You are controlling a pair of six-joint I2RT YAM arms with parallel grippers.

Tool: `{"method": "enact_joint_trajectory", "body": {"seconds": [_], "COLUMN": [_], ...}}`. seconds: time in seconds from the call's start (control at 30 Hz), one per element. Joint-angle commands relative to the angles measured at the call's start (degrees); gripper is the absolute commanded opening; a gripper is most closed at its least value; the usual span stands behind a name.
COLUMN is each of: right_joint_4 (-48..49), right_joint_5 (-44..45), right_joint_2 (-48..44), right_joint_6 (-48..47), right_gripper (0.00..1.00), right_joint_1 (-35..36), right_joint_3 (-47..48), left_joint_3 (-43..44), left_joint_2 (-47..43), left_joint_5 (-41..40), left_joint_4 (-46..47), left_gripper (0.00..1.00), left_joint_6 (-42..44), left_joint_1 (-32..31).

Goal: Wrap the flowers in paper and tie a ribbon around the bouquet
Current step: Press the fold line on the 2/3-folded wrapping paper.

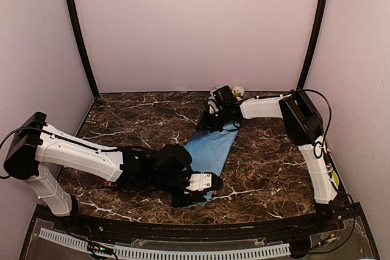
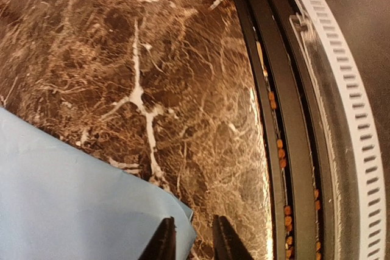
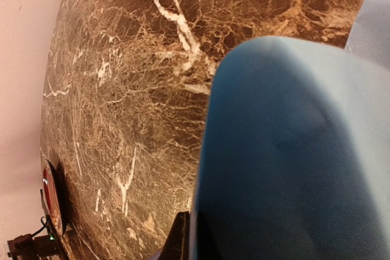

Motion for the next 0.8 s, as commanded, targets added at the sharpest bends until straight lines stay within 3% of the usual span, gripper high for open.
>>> {"method": "enact_joint_trajectory", "body": {"seconds": [0.0,0.27,0.5,0.6,0.77], "right_joint_4": [2.3,1.8,0.8,-0.8,-5.1], "right_joint_5": [0.6,0.9,1.6,2.4,1.8], "right_joint_2": [-1.1,-1.4,-1.5,-2.3,-4.8], "right_joint_6": [-0.4,-0.5,-0.5,-1.5,-4.0], "right_gripper": [0.00,0.00,0.01,0.11,0.41], "right_joint_1": [-0.2,-0.1,-0.1,-0.1,-0.1], "right_joint_3": [-0.2,0.0,0.9,1.6,4.8], "left_joint_3": [-2.3,-5.4,-5.6,-6.8,-8.4], "left_joint_2": [-5.8,3.0,8.3,8.4,8.1], "left_joint_5": [-2.1,-6.5,-4.1,-2.6,0.5], "left_joint_4": [3.2,3.1,5.9,7.1,8.6], "left_gripper": [0.13,0.11,0.11,0.11,0.11], "left_joint_6": [1.9,0.9,-1.6,-2.2,-2.8], "left_joint_1": [0.6,1.4,1.6,2.2,4.0]}}
